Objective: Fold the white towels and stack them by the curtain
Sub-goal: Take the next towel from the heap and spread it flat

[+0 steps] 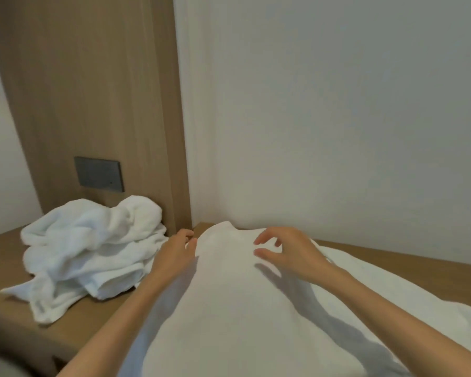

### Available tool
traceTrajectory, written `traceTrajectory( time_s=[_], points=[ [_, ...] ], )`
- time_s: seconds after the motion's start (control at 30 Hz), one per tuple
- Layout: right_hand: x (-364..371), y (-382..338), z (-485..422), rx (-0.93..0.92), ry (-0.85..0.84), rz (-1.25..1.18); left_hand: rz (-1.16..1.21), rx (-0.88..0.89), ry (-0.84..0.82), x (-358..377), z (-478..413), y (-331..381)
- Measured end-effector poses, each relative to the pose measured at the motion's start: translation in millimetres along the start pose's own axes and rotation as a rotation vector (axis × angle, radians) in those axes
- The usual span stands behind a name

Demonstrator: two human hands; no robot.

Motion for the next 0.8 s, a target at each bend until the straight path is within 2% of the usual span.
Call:
traceTrajectory(
  time_s=[0.1,0.2,0.3,0.37,0.47,0.53,0.6,0.63,0.73,0.8],
  points=[
    [28.5,-50.9,53.3,-0.108,-0.19,0.014,-0.11,-0.051,-0.053,-12.7,28.9,-19.0],
    [65.9,-76.5,104.9,-0.22,-0.388,0.194,-0.2,-0.128,-0.175,-16.3,60.8,-42.4],
    [90.6,-78.9,142.4,-0.206,-0.576,0.207,-0.236,-0.163,-0.239,-25.1,86.3,-60.1],
    [99.6,-81.7,157.9,-0.232,-0.605,0.225,-0.239,-0.205,-0.275,-30.9,100.6,-69.6],
    [91.1,-95.3,160.1,-0.284,-0.437,0.186,-0.14,-0.212,-0.271,-41.1,116.5,-66.3],
    [78.4,-106.1,156.6,-0.297,-0.357,0.103,0.062,-0.222,-0.251,-48.5,125.7,-55.4],
    [59.8,-112.0,146.2,-0.28,-0.25,0.059,0.246,-0.206,-0.164,-64.1,129.5,-41.2],
    [42.9,-110.8,134.3,-0.249,-0.137,0.032,0.303,-0.175,-0.072,-76.6,128.7,-34.3],
    [-37.5,-85.1,92.4,-0.029,0.33,-0.067,0.404,-0.088,0.197,-113.6,123.5,-15.9],
    [-90.2,-45.0,77.2,0.238,0.565,-0.137,0.411,-0.06,0.206,-114.9,120.8,-3.5]
  ],
)
Point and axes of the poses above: each hand's wrist, its own z-axis away from the middle knuckle, its own x-axis out of the palm, y = z × x, the point moved 9 cm from there along -z, towards the middle knuckle, and after that the axes turned 9 degrees about y, right-handed, at the moved point
